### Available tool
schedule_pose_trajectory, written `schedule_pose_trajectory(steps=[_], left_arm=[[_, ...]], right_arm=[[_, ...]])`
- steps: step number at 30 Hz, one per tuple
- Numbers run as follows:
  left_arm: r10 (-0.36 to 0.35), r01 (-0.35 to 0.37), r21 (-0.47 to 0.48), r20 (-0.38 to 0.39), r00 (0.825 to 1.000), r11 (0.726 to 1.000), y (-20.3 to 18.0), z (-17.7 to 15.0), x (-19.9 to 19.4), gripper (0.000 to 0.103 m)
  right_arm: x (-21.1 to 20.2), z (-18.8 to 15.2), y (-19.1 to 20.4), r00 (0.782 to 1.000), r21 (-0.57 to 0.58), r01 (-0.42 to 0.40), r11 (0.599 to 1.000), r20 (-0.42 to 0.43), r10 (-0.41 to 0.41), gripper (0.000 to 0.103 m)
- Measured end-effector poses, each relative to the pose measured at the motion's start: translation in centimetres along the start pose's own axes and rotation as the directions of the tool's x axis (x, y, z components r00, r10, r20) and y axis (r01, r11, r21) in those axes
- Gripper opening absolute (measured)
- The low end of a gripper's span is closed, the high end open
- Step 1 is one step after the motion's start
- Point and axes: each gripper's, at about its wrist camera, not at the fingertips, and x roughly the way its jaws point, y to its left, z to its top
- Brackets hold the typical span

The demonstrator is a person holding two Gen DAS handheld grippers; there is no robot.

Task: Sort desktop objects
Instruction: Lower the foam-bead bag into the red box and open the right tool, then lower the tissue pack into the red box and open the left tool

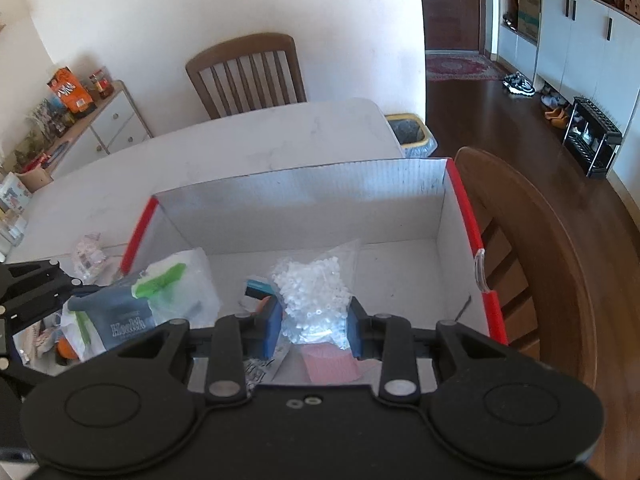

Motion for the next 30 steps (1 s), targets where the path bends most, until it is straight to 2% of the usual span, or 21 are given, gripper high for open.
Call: schedule_pose_trajectory(steps=[6,16,22,30], left_arm=[[0.004,-0.001,0.049,-0.065,0.998,0.999,-1.3,1.0,2.6,0.061],[-0.017,0.019,0.010,-0.208,0.978,1.000,-0.7,0.9,6.0,0.061],[-0.037,0.039,0.001,-0.251,0.967,0.999,-0.4,0.9,7.0,0.061],[-0.056,0.058,0.001,-0.287,0.956,0.998,-0.4,0.4,7.4,0.061]], right_arm=[[2.6,0.8,-0.5,0.999,0.001,0.028,1.000,-0.036,-0.028,0.033],[6.8,1.2,-1.8,0.986,0.050,0.068,0.996,-0.158,-0.059,0.033],[8.2,1.5,-2.1,0.977,0.079,0.073,0.994,-0.208,-0.055,0.034],[8.3,1.6,-1.8,0.971,0.067,0.082,0.994,-0.231,-0.065,0.037]])
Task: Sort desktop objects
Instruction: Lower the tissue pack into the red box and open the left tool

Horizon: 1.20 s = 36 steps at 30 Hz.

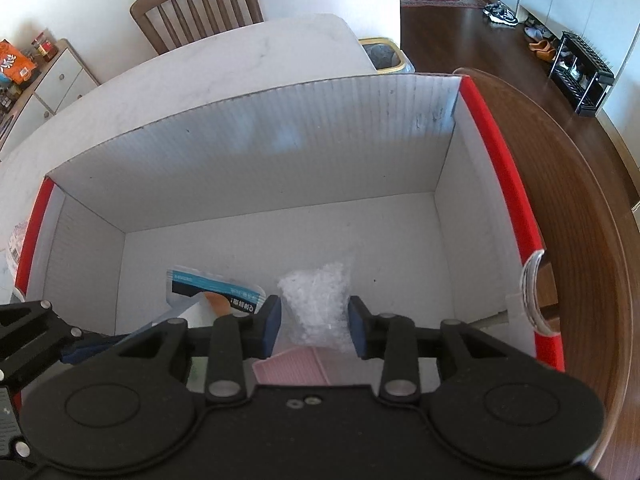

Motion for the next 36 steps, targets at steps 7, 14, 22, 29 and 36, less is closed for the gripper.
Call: schedule_pose_trajectory(steps=[7,14,22,29,36], left_arm=[[-0.049,0.049,-0.055,0.010,0.999,0.997,0.4,-0.7,-0.7,0.063],[-0.081,0.084,-0.108,0.036,0.996,0.991,0.9,-1.4,-1.8,0.070],[-0.088,0.098,-0.090,0.117,0.989,0.991,0.0,-2.4,-4.4,0.076],[-0.091,0.117,-0.124,0.199,0.976,0.985,0.9,-3.7,-7.3,0.076],[-0.066,0.119,-0.176,0.279,0.958,0.977,1.1,-4.2,-9.7,0.076]], right_arm=[[-0.3,0.2,-0.5,1.000,0.026,-0.011,1.000,0.013,0.011,0.056],[-1.5,0.0,-0.7,0.999,0.037,-0.019,0.999,0.048,0.018,0.063],[-3.2,-0.5,-0.5,0.996,0.036,-0.039,0.999,0.080,0.036,0.069],[-5.5,-1.1,0.1,0.991,0.009,-0.072,0.997,0.115,0.071,0.071],[-8.0,-2.1,1.3,0.980,-0.036,-0.124,0.992,0.155,0.128,0.075]])
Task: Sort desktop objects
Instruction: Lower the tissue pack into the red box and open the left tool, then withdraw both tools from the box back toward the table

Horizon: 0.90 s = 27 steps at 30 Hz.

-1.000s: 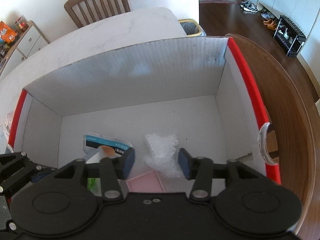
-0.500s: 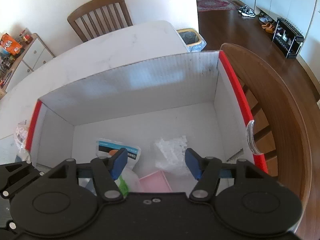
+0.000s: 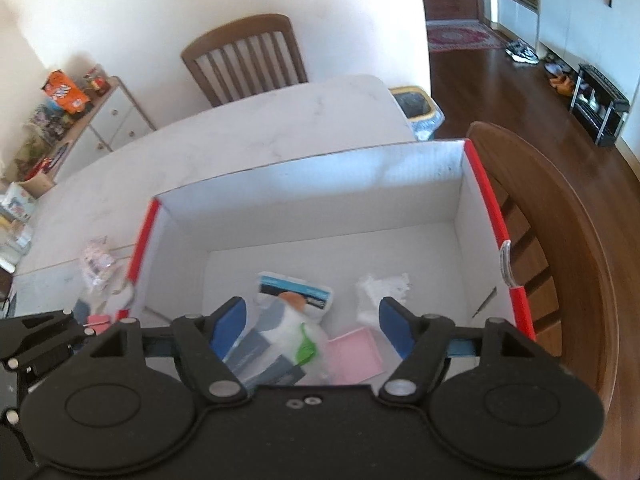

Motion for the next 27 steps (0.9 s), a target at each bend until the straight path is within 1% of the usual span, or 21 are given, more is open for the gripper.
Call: schedule_pose_trajectory(steps=[4,10,14,17,19,21,25,27], left_arm=[[0.002,-0.001,-0.031,0.048,0.999,1.000,1.0,-1.3,-2.1,0.076],[0.020,-0.015,-0.046,0.111,0.994,0.999,2.2,-2.6,-5.4,0.076],[0.028,-0.022,-0.046,0.137,0.990,0.999,3.1,-3.7,-7.5,0.076],[0.018,-0.010,-0.051,0.147,0.989,0.999,4.2,-4.6,-8.9,0.076],[0.027,-0.020,-0.051,0.155,0.988,0.999,4.9,-5.3,-9.7,0.076],[0.032,-0.024,-0.048,0.163,0.986,0.999,5.6,-6.0,-10.6,0.080],[0.035,-0.025,-0.058,0.177,0.984,0.998,7.3,-7.4,-12.1,0.081],[0.039,-0.029,-0.061,0.182,0.983,0.998,8.1,-8.1,-12.8,0.083]], right_arm=[[-1.1,-0.7,1.1,1.000,-0.023,-0.016,1.000,0.019,0.016,0.077],[-2.3,-1.6,2.9,0.998,-0.027,-0.034,0.999,0.048,0.035,0.077],[-3.7,-2.4,4.5,0.994,-0.047,-0.060,0.997,0.089,0.064,0.085],[-4.6,-3.2,5.8,0.990,-0.066,-0.074,0.995,0.114,0.082,0.086],[-5.0,-3.7,6.8,0.988,-0.082,-0.082,0.993,0.126,0.092,0.088],[-5.3,-4.2,8.0,0.985,-0.104,-0.087,0.991,0.138,0.101,0.089],[-5.7,-5.3,10.8,0.982,-0.160,-0.082,0.984,0.157,0.107,0.090],[-5.7,-5.8,12.0,0.981,-0.178,-0.082,0.981,0.162,0.111,0.093]])
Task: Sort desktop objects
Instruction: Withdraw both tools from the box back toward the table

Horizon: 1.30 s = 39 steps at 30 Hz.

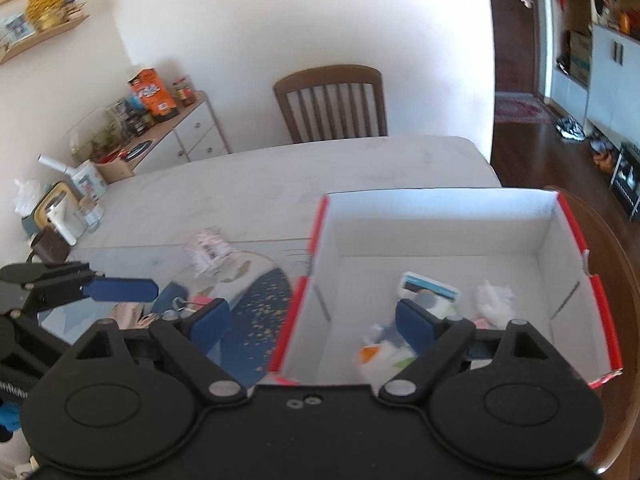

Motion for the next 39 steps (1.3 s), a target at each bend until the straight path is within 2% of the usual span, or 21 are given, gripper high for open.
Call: schedule_pose_trajectory(steps=[5,11,20,29,35,39], left_arm=[[0.011,-0.011,0.003,0.024,1.000,1.000,2.2,-1.1,-1.9,0.085],[0.039,-0.038,-0.023,0.045,0.998,0.999,5.4,-2.6,-3.5,0.100],[0.117,-0.112,-0.064,0.064,0.991,0.992,11.0,-5.8,-5.9,0.103],[0.116,-0.116,-0.001,0.022,0.993,0.993,15.5,-9.1,-6.0,0.103],[0.114,-0.115,0.082,0.017,0.993,0.990,17.5,-10.1,-5.2,0.103],[0.069,-0.067,0.140,-0.009,0.998,0.988,18.7,-10.8,-4.5,0.103]], right_arm=[[0.2,-0.6,2.7,0.999,0.003,-0.024,1.000,0.023,0.024,0.097],[1.2,-1.3,5.3,0.999,-0.005,-0.023,1.000,0.024,0.023,0.099],[3.2,-2.4,8.6,1.000,-0.003,-0.014,1.000,0.009,0.014,0.099],[6.2,-3.3,11.8,1.000,-0.043,0.010,0.999,-0.013,-0.011,0.099],[8.6,-3.6,13.1,0.999,-0.046,0.043,0.998,-0.029,-0.044,0.099],[10.0,-4.0,14.0,0.997,-0.033,0.059,0.998,-0.042,-0.061,0.099]])
